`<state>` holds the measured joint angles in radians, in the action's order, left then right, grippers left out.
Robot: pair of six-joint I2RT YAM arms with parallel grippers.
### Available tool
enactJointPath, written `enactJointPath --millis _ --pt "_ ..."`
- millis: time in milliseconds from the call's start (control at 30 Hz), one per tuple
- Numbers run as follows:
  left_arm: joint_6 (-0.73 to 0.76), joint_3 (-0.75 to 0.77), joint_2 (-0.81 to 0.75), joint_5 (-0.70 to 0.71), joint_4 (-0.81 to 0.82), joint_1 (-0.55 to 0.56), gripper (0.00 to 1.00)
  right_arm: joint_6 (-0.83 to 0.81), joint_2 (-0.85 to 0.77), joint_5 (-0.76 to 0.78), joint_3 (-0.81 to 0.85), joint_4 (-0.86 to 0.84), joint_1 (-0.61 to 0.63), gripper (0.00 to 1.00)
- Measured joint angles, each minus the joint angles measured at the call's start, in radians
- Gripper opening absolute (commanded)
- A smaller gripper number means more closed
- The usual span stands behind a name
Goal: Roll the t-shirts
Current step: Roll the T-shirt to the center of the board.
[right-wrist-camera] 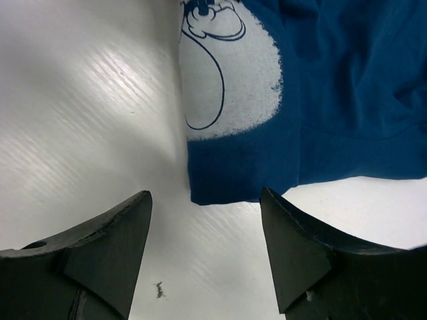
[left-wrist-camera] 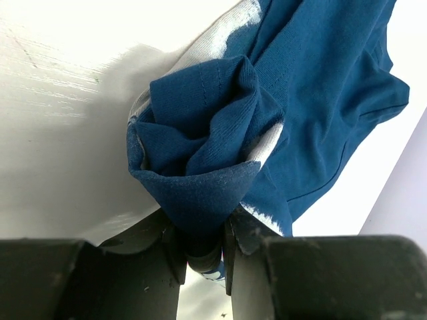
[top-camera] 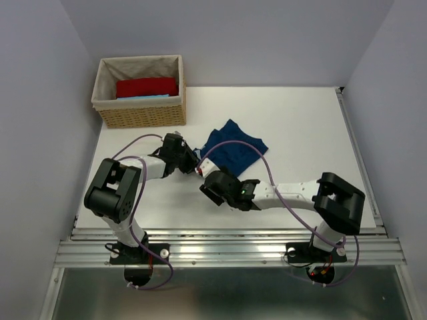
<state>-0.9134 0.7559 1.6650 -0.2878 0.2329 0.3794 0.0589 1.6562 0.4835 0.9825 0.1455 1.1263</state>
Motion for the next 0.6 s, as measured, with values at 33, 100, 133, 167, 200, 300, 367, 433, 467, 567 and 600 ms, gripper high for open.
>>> enactJointPath --millis 33,100,133,167,200,300,367,433,467,567,600 --pt "0.0 0.005 0.0 0.0 -0.009 0.0 0.33 -0.015 0.012 0.025 -0.005 -0.006 0.01 0.74" --pt "0.0 0.015 0.0 0.0 -0.026 0.0 0.33 -0.042 0.033 0.065 -0.013 -0.026 0.021 0.75" --pt "0.0 0.024 0.0 -0.001 -0.042 0.0 0.33 -0.06 0.05 0.092 -0.018 -0.045 0.029 0.76" --pt "0.0 0.034 0.0 -0.001 -0.054 0.0 0.33 -0.075 0.066 0.111 -0.019 -0.058 0.033 0.76" --pt "0.0 0.043 0.0 -0.001 -0.068 0.0 0.33 -0.092 0.079 0.135 -0.019 -0.078 0.037 0.76" --pt "0.0 0.074 0.0 -0.001 -0.104 0.0 0.33 -0.124 0.101 0.183 -0.024 -0.134 0.047 0.76" --pt "-0.001 0.089 0.0 -0.001 -0.124 0.0 0.33 -0.149 0.117 0.217 -0.027 -0.18 0.054 0.77" --pt "-0.002 0.097 0.0 -0.002 -0.138 0.0 0.33 -0.171 0.13 0.247 -0.03 -0.215 0.06 0.79" --pt "-0.005 0.098 0.0 -0.003 -0.143 0.0 0.33 -0.177 0.136 0.255 -0.03 -0.227 0.063 0.79" --pt "-0.013 0.104 0.0 -0.007 -0.163 0.0 0.33 -0.204 0.161 0.292 -0.03 -0.274 0.066 0.82" --pt "-0.016 0.104 0.0 -0.008 -0.166 0.0 0.33 -0.213 0.17 0.301 -0.03 -0.287 0.069 0.83"
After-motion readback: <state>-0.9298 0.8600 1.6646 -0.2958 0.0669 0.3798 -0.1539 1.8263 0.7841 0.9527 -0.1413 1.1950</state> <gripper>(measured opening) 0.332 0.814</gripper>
